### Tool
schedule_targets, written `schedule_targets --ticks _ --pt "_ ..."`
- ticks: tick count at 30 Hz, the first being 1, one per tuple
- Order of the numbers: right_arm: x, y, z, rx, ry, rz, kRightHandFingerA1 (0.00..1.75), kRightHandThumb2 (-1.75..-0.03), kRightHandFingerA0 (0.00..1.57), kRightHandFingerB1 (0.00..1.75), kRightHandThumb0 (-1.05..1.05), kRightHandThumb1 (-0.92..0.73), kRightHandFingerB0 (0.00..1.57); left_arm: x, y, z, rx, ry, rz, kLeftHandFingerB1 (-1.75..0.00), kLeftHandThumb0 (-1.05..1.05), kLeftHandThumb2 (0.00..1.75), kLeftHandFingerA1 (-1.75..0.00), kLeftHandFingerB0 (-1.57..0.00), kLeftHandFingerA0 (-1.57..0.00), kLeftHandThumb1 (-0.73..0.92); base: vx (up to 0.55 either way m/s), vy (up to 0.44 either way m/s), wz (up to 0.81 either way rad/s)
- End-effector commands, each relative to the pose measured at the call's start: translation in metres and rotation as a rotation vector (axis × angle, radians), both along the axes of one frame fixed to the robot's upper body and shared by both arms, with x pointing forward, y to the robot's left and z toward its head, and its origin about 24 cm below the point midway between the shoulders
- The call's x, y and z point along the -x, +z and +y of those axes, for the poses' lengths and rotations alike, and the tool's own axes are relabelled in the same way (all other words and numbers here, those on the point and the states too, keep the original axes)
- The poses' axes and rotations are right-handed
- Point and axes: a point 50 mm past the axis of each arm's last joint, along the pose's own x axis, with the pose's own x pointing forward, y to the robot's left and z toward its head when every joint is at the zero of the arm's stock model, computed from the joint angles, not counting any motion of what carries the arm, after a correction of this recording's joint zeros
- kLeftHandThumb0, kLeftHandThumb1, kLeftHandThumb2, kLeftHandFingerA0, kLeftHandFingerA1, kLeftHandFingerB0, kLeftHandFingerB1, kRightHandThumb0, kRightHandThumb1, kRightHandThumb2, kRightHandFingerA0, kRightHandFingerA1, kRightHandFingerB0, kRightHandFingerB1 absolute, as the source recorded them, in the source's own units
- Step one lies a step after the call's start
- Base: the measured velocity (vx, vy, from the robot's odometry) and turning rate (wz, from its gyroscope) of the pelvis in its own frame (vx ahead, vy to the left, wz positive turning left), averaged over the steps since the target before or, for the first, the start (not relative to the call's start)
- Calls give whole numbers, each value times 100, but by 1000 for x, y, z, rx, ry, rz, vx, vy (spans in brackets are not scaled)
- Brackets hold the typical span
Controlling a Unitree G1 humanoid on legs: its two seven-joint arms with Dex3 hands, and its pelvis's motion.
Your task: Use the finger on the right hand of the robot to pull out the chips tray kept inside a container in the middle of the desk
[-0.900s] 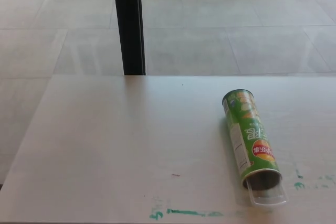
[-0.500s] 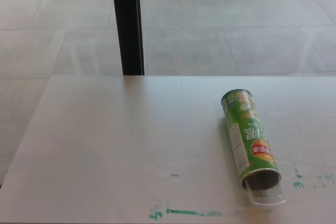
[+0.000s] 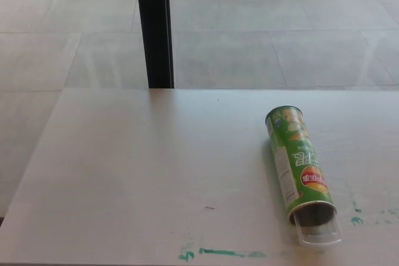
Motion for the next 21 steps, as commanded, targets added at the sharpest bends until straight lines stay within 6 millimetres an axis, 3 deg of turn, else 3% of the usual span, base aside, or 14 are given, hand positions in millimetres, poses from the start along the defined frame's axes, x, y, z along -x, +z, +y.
schedule_targets --ticks 1,2,3,4,5,11,14,21 --pt "-40 99 81 422 412 -154 70 -85 80 50 -59 -48 41 0 7 7 -17 1 -33 -66 -67 61 -71 -43 -33 71 0 0 0" --pt "-47 103 102 469 515 -145 57 -58 80 38 -37 -59 43 0 7 7 -11 -1 -36 -58 -68 63 -72 -31 -31 71 0 0 0" --pt "-49 104 112 488 559 -142 57 -58 80 38 -37 -59 43 0 7 7 -8 -2 -38 -58 -68 63 -72 -31 -31 71 0 0 0" --pt "-52 105 118 512 593 -122 59 -58 79 37 -31 -59 41 0 7 7 -8 0 -41 -61 -65 102 -69 -28 -32 56 0 0 0" --pt "-55 105 126 544 638 -116 60 -57 80 38 -29 -58 40 0 8 7 -13 -17 -33 -57 -68 62 -71 -34 -29 74 0 0 0" --pt "-70 93 156 540 782 -57 67 -58 83 41 -25 -59 37 0 5 5 -21 -1 -30 -62 -68 62 -73 -42 -34 72 0 0 0" --pt "-75 81 169 562 864 47 72 -58 78 38 -29 -62 35 0 6 5 -15 -2 -31 -56 -66 62 -71 -33 -32 74 0 0 0" --pt "-77 62 185 580 947 131 71 -58 78 40 -28 -62 37 0 5 6 -14 3 -26 -49 -67 62 -71 -31 -33 74 0 0 0"
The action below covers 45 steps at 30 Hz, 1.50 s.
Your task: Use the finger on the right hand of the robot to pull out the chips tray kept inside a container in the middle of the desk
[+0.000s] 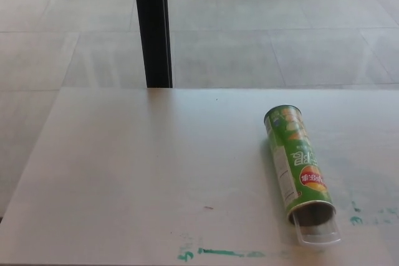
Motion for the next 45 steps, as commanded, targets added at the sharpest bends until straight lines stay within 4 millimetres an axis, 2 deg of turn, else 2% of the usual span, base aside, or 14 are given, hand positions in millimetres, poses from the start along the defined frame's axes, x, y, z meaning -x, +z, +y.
schedule_targets --ticks 1,3,7,11,28,29,30,31,32,34,35,38,39,45 --pt "-2 -9 38 256 176 159 72 -58 79 40 -27 -61 38 1 6 6 -13 9 -29 -55 -66 62 -72 -34 -34 74 0 0 0" --pt "-4 -14 45 286 192 182 73 -58 82 40 -26 -61 39 1 6 5 -22 -10 -28 -63 -67 63 -75 -37 -35 75 0 0 0" --pt "-9 -24 56 301 238 204 75 -57 85 42 -24 -60 40 0 6 6 -34 -27 -16 -51 -68 62 -67 -34 -33 74 0 0 0" --pt "-15 -37 66 367 258 240 76 -58 85 41 -26 -61 41 0 6 7 -17 1 -24 -66 -66 61 -75 -38 -36 74 0 0 0" --pt "-34 -37 62 501 243 249 92 -57 94 43 -22 -59 47 -2 7 7 -22 -13 -29 -58 -67 62 -70 -37 -32 73 0 0 0" --pt "-33 -39 62 523 251 256 98 -57 94 43 -21 -59 48 -3 8 7 -13 -24 -35 -63 -71 101 -69 -32 -31 58 0 0 0" --pt "-33 -39 61 526 252 257 98 -57 94 43 -21 -59 48 -3 8 7 -12 -26 -35 -63 -71 101 -69 -32 -31 58 0 0 0" --pt "-33 -40 63 550 262 257 106 -57 94 44 -20 -59 51 -3 8 7 -14 -20 -32 -63 -65 98 -69 -33 -32 54 0 0 0" --pt "-33 -41 63 562 270 257 108 -57 93 45 -18 -58 51 -2 7 8 -14 -4 -34 -61 -67 61 -72 -37 -33 71 0 0 0" --pt "-32 -44 63 579 289 263 111 -57 92 46 -17 -58 50 -1 8 8 -10 3 -44 -57 -65 61 -72 -34 -31 73 0 0 0" --pt "-32 -46 63 606 299 266 111 -57 91 46 -16 -57 51 -1 9 8 -16 -4 -44 -61 -69 102 -68 -31 -33 57 0 0 0" --pt "-32 -48 63 622 310 273 104 -57 93 47 -16 -57 51 -1 9 9 -15 2 -39 -65 -65 100 -67 -37 -31 54 0 0 0" --pt "-32 -50 63 641 312 286 104 -56 93 46 -16 -57 52 -1 9 9 -26 -15 -34 -57 -68 62 -73 -34 -33 72 0 0 0" --pt "-31 -51 63 665 314 279 103 -56 92 46 -16 -57 51 0 9 9 -12 -6 -38 -59 -66 63 -72 -35 -31 73 0 0 0"
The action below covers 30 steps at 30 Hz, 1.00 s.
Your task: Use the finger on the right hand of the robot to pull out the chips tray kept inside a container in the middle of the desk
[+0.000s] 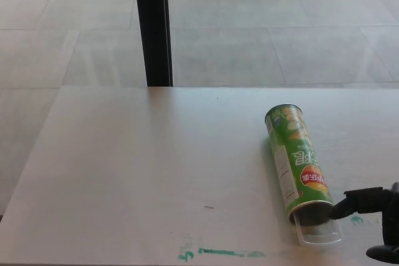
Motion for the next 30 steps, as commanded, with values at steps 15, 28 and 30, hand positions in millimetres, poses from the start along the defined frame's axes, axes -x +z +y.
schedule_targets --ticks 15,28,30 --pt "-18 9 -6 -47 -120 -47 121 -57 86 46 -17 -58 54 5 7 7 -35 -23 13 -54 -68 62 -69 -36 -33 73 0 0 0" --pt "-15 -8 2 -28 -112 3 113 -68 92 52 -24 -51 51 3 7 7 -28 -12 12 -50 -64 62 -69 -32 -32 75 0 0 0" --pt "-14 -11 3 -24 -103 7 111 -68 92 53 -24 -51 51 3 7 8 -43 -42 25 -52 -67 63 -67 -34 -31 75 0 0 0"
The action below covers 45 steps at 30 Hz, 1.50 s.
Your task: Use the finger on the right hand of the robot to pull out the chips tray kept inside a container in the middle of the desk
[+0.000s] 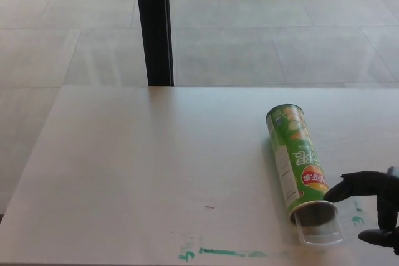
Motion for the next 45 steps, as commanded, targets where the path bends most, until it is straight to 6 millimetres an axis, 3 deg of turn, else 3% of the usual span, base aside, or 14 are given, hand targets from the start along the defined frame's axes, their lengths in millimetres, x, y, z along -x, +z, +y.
schedule_targets --ticks 1,9,23,24,26,27,28,29,30,31,42,43,44,45 --pt "1 -10 0 21 -16 24 111 -68 91 53 -24 -51 51 -2 7 8 -29 -14 2 -53 -65 62 -68 -36 -33 74 0 0 0" --pt "2 -15 4 34 -10 30 135 -58 86 48 -15 -56 54 -4 8 9 -32 -9 -1 -48 -64 62 -71 -32 -34 75 0 0 0" --pt "-7 -22 4 242 20 23 128 -58 82 47 -20 -58 53 -7 10 10 -37 -33 -13 -57 -69 61 -72 -36 -33 72 0 0 0" --pt "-8 -23 6 286 33 27 122 -58 83 45 -22 -59 53 -7 9 10 -37 -26 -12 -61 -69 102 -69 -33 -34 58 0 0 0" --pt "-8 -24 6 305 38 29 122 -58 83 45 -22 -59 53 -7 9 10 -35 -25 -11 -61 -69 102 -69 -33 -34 58 0 0 0" --pt "-6 -29 9 368 58 31 128 -58 86 45 -22 -57 55 -6 8 9 -35 -30 -13 -57 -68 62 -66 -37 -30 72 0 0 0" --pt "-5 -31 11 399 65 34 126 -57 86 44 -23 -57 56 -6 8 9 -32 -23 -11 -62 -65 99 -65 -36 -31 53 0 0 0" --pt "-5 -32 13 412 59 42 118 -57 86 44 -24 -57 56 -6 8 10 -27 -8 -9 -61 -69 101 -66 -34 -31 57 0 0 0" --pt "-5 -33 14 416 58 46 118 -57 86 44 -24 -57 56 -5 8 10 -27 -8 -9 -61 -69 101 -66 -34 -31 57 0 0 0" --pt "-5 -33 14 420 57 43 119 -57 87 44 -24 -56 56 -5 8 10 -23 -1 -16 -63 -66 61 -71 -40 -32 69 0 0 0" --pt "-12 -35 30 414 3 18 119 -56 89 47 -27 -54 57 -7 11 11 -35 -41 -20 -60 -66 62 -72 -36 -33 74 0 0 0" --pt "-11 -37 33 400 -3 27 114 -56 88 46 -27 -54 57 -6 11 11 -30 -37 -17 -63 -69 103 -69 -33 -33 59 0 0 0" --pt "-8 -40 34 386 -5 24 116 -56 90 47 -27 -53 57 -6 11 10 -32 -41 -16 -63 -69 61 -74 -38 -32 73 0 0 0" --pt "-7 -42 35 389 -4 32 114 -55 88 46 -28 -52 56 -6 11 10 -33 -41 -16 -67 -69 62 -74 -39 -32 72 0 0 0"
